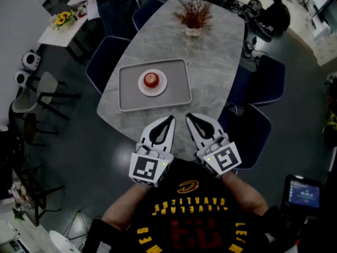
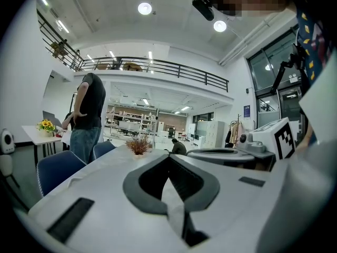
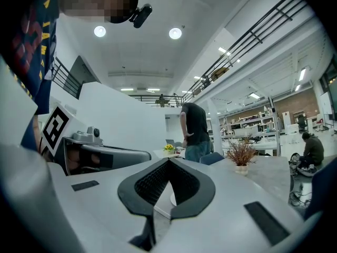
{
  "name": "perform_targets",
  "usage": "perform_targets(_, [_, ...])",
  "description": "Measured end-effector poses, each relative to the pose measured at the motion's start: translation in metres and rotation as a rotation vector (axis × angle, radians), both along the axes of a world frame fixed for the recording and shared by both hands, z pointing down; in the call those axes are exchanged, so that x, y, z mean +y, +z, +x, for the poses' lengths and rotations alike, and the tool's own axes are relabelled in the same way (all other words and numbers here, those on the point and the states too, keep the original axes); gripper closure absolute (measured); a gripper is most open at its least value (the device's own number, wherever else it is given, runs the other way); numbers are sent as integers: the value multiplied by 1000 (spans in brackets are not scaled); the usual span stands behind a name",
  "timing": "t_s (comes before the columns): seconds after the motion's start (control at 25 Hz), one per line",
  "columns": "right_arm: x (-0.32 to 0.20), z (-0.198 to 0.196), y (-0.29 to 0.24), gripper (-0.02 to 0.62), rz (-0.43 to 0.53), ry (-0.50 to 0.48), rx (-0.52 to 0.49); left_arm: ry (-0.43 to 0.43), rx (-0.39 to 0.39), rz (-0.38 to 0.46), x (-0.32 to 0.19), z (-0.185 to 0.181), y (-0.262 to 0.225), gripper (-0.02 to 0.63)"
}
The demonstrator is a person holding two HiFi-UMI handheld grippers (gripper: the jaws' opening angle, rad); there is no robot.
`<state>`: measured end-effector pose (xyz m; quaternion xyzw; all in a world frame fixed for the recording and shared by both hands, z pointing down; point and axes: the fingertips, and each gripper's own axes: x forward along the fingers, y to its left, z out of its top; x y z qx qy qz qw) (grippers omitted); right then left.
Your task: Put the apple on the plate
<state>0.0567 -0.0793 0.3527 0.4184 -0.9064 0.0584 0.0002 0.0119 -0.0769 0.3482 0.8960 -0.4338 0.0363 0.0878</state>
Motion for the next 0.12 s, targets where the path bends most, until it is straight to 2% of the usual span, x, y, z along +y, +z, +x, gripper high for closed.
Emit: perform_targets(0.12, [-8, -1, 4, 589, -13, 6, 4, 2, -2, -16, -8, -2, 5, 604])
